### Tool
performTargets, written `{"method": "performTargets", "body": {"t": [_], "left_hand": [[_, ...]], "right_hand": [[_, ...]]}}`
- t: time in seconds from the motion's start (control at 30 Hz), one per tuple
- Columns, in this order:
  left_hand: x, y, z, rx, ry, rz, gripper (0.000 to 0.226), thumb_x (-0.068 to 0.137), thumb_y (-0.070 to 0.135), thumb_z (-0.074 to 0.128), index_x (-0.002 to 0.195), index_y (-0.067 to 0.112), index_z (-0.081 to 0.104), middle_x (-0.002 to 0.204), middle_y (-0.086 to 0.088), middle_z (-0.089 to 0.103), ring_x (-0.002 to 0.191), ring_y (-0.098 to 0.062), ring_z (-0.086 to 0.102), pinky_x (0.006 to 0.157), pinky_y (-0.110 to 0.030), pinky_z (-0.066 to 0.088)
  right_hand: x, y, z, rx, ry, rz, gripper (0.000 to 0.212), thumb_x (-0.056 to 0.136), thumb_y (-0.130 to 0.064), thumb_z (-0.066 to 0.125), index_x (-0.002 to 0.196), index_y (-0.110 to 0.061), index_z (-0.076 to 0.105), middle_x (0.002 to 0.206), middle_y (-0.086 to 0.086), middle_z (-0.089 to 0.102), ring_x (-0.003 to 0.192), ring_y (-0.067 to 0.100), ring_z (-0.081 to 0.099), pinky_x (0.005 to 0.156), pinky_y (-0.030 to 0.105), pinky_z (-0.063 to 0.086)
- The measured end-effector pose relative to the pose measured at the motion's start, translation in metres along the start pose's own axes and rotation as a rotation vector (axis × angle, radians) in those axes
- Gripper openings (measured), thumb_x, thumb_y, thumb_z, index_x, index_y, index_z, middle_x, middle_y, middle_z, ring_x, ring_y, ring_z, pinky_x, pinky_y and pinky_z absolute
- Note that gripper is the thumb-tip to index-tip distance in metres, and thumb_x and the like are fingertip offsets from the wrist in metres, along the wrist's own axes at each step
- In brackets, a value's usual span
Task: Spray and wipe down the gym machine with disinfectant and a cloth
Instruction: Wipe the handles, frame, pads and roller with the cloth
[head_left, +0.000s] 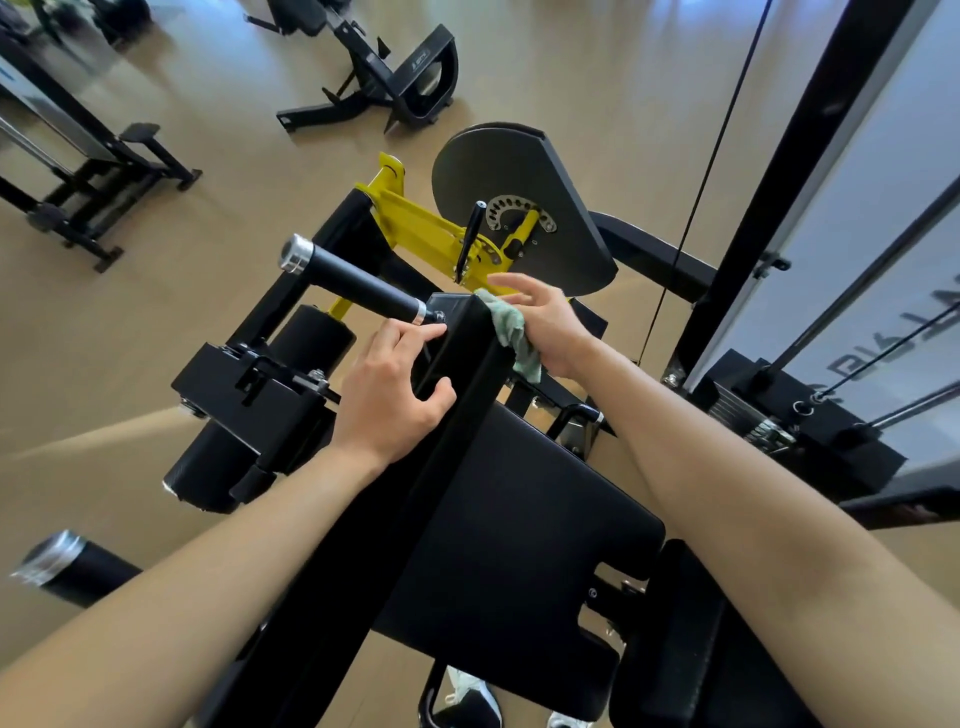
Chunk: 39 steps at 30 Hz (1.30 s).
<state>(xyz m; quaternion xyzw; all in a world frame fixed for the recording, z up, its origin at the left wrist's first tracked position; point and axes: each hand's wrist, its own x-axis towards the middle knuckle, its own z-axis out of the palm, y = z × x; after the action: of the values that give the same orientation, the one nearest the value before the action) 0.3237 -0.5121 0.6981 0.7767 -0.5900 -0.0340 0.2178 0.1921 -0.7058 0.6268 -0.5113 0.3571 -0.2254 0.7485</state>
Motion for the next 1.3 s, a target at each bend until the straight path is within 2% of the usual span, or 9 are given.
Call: {"method": "performTargets", "body": {"t": [0.07, 0.17, 0.43, 0.53, 0.73, 0.87, 1.0, 1.13, 1.3], "left_hand": [[-0.001, 0.0, 0.0, -0.005, -0.002, 0.0, 0.055, 0.085, 0.034, 0.067, 0.138, 0.021, 0.06, 0.12, 0.003, 0.056, 0.116, -0.015, 0.054, 0.094, -0.028, 0.045], [0.0, 0.0, 0.0, -0.006, -0.007, -0.004, 0.055, 0.085, 0.034, 0.068, 0.138, 0.021, 0.059, 0.122, 0.002, 0.056, 0.118, -0.016, 0.054, 0.095, -0.029, 0.047], [0.0, 0.001, -0.002, -0.019, -0.014, -0.012, 0.054, 0.085, 0.037, 0.064, 0.137, 0.021, 0.061, 0.121, 0.0, 0.058, 0.117, -0.017, 0.055, 0.094, -0.028, 0.045], [0.0, 0.0, -0.001, -0.032, -0.011, -0.013, 0.054, 0.085, 0.035, 0.066, 0.137, 0.021, 0.061, 0.12, 0.001, 0.058, 0.117, -0.018, 0.055, 0.094, -0.028, 0.045], [0.0, -0.001, -0.001, -0.035, -0.007, -0.015, 0.054, 0.085, 0.033, 0.067, 0.137, 0.02, 0.061, 0.122, 0.0, 0.058, 0.118, -0.017, 0.054, 0.094, -0.026, 0.042], [0.0, 0.0, -0.001, -0.03, -0.009, -0.014, 0.053, 0.087, 0.031, 0.07, 0.137, 0.02, 0.061, 0.123, 0.0, 0.057, 0.118, -0.017, 0.053, 0.094, -0.025, 0.041], [-0.001, 0.0, -0.001, -0.034, -0.005, -0.011, 0.052, 0.087, 0.027, 0.072, 0.137, 0.019, 0.061, 0.124, -0.001, 0.058, 0.121, -0.018, 0.053, 0.096, -0.025, 0.041], [0.0, 0.0, -0.001, -0.03, -0.003, -0.004, 0.053, 0.086, 0.029, 0.071, 0.137, 0.019, 0.061, 0.123, -0.002, 0.057, 0.12, -0.019, 0.054, 0.096, -0.027, 0.042], [-0.001, 0.001, -0.002, -0.027, -0.003, -0.004, 0.053, 0.086, 0.028, 0.071, 0.137, 0.018, 0.061, 0.123, -0.002, 0.057, 0.119, -0.019, 0.054, 0.097, -0.027, 0.042]], "right_hand": [[0.0, 0.0, -0.005, -0.042, 0.19, -0.103, 0.032, 0.098, 0.003, 0.059, 0.105, -0.021, 0.079, 0.111, 0.012, 0.075, 0.095, 0.027, 0.074, 0.086, 0.044, 0.063], [0.003, -0.005, -0.01, -0.225, 0.389, -0.173, 0.031, 0.102, -0.003, 0.055, 0.097, -0.018, 0.082, 0.115, 0.007, 0.073, 0.095, 0.019, 0.072, 0.073, 0.022, 0.06], [-0.018, 0.003, 0.02, -0.014, -0.059, 0.03, 0.032, 0.106, -0.024, 0.044, 0.116, -0.014, 0.074, 0.097, 0.01, 0.072, 0.092, 0.023, 0.068, 0.083, 0.038, 0.054], [-0.029, 0.02, 0.011, -0.025, -0.104, -0.076, 0.034, 0.108, -0.033, 0.047, 0.131, -0.018, 0.067, 0.118, 0.016, 0.07, 0.109, 0.027, 0.066, 0.1, 0.049, 0.051], [-0.054, 0.04, 0.015, -0.259, -0.007, -0.373, 0.051, 0.105, -0.021, 0.059, 0.152, -0.036, 0.046, 0.153, 0.0, 0.053, 0.143, 0.018, 0.047, 0.113, 0.037, 0.048], [-0.049, 0.025, 0.03, -0.233, 0.041, -0.343, 0.035, 0.106, -0.025, 0.056, 0.14, -0.032, 0.057, 0.137, 0.001, 0.064, 0.127, 0.012, 0.059, 0.095, 0.019, 0.053], [-0.04, 0.018, 0.034, -0.228, 0.078, -0.279, 0.023, 0.108, -0.038, 0.049, 0.104, -0.028, 0.069, 0.092, -0.018, 0.068, 0.089, 0.002, 0.064, 0.079, 0.024, 0.05], [-0.047, 0.042, 0.038, -0.091, 0.115, -0.258, 0.035, 0.1, -0.042, 0.062, 0.134, -0.031, 0.059, 0.124, -0.001, 0.063, 0.115, 0.018, 0.063, 0.095, 0.038, 0.058], [-0.077, 0.064, 0.066, -0.042, 0.229, -0.339, 0.06, 0.105, -0.029, 0.057, 0.154, -0.047, 0.028, 0.155, -0.015, 0.033, 0.147, 0.002, 0.031, 0.12, 0.031, 0.033]]}}
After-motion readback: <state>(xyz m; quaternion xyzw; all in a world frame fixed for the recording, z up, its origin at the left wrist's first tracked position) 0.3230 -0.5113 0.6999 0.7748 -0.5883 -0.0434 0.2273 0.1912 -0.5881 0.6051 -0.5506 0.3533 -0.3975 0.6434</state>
